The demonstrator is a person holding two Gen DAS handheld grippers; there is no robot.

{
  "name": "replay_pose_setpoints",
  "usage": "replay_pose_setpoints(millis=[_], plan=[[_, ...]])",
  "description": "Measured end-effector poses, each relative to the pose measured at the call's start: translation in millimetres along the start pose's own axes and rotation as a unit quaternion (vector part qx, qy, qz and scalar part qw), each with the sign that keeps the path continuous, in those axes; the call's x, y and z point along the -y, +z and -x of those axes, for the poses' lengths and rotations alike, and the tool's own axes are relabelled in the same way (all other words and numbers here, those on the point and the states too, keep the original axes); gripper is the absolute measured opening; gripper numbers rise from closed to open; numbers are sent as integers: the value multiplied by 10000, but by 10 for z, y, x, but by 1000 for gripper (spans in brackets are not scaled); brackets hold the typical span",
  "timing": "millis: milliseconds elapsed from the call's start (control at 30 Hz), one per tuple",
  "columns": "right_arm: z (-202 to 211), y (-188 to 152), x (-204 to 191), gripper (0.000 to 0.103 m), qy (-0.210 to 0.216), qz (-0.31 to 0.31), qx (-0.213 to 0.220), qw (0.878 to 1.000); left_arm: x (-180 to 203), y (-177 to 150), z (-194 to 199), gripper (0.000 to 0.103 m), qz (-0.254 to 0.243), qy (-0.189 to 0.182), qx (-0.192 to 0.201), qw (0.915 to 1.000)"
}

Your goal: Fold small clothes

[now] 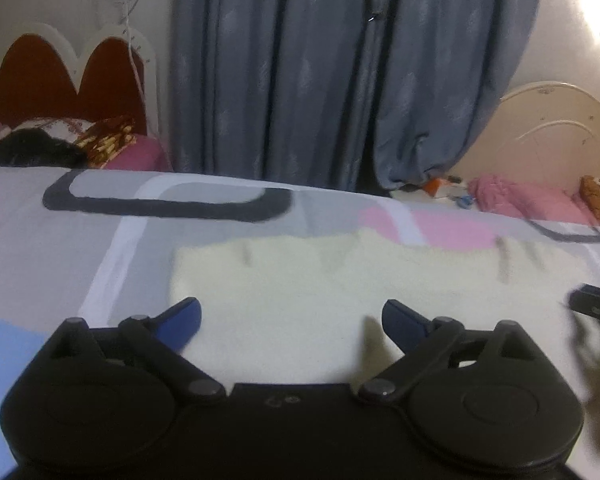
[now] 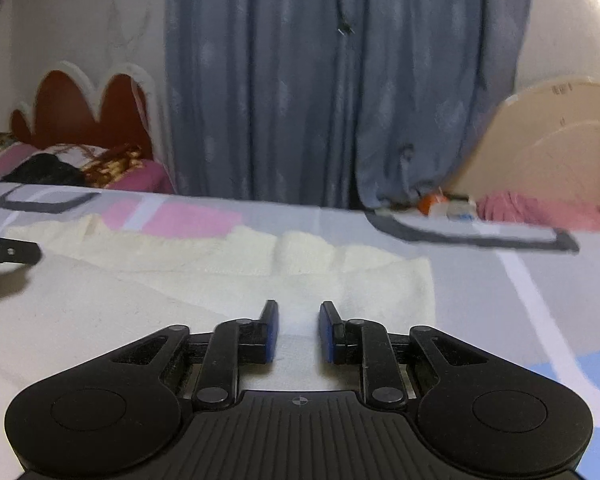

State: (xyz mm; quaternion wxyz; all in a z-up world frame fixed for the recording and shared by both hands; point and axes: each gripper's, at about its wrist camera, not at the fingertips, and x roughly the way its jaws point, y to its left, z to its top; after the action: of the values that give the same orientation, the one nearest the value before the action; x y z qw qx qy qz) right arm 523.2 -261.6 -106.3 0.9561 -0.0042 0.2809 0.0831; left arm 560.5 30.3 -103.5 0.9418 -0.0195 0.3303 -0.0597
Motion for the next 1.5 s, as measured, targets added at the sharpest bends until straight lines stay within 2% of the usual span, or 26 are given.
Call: replay_pose_setpoints(millis=[133,167,233,300,367,433,467,500,533,667,833,1067,1200,1267,1300,1333,1400,1500], plan=[[192,-55,-255,21,503,-124,67,9986,437,-267,160,100,-570,205,48,9982],[189,-85,-370,21,626,-18,36,9980,540,-320,143,102,-777,443,80,9960],[129,-185,-571,21,558,370,-154,9976,578,-348,128,103,-913,641,43,9938],[160,-214,-536,21,478,342,-140,9982,471,-310,228,100,-574,761,-29,9954],[253,-207,-385,21,119,157,-76,9998,342,-376,367,101,-455,832,40,9955],[295,-265,-208,21,-101,-78,-144,9998,146,-499,342,103,-223,708,-237,9970],[281,-312,-145,21,-74,-183,-221,9996,11,-533,330,103,179,482,-317,9982],[283,-326,-131,21,-22,-185,-188,9997,-85,-513,366,103,470,440,-250,9976],[273,-308,-150,21,-31,-115,-214,9997,-113,-475,392,102,553,662,-311,9958],[423,-225,-115,21,65,-146,-122,9998,-116,-502,574,100,419,912,-266,9946],[893,-393,23,21,197,-182,-16,9996,-164,-686,885,100,353,1120,-287,9927],[1667,-786,204,21,237,-381,-212,9988,-63,-1070,1449,99,-41,910,-293,9954],[2102,-1033,229,22,336,-364,-522,9974,-42,-1343,1748,87,-164,646,-522,9964],[2268,-1147,190,22,256,-335,-611,9972,-66,-1475,1902,86,-119,574,-638,9962],[2351,-1195,185,24,242,-365,-664,9968,-81,-1536,1980,86,-76,515,-698,9962],[2432,-1230,187,38,226,-455,-724,9961,-95,-1604,2062,85,-58,454,-750,9961],[2662,-1294,212,58,206,-733,-612,9952,-121,-1725,2195,85,-66,410,-873,9953],[2926,-1380,222,58,266,-952,-664,9929,-144,-1910,2416,85,-128,246,-1054,9940]])
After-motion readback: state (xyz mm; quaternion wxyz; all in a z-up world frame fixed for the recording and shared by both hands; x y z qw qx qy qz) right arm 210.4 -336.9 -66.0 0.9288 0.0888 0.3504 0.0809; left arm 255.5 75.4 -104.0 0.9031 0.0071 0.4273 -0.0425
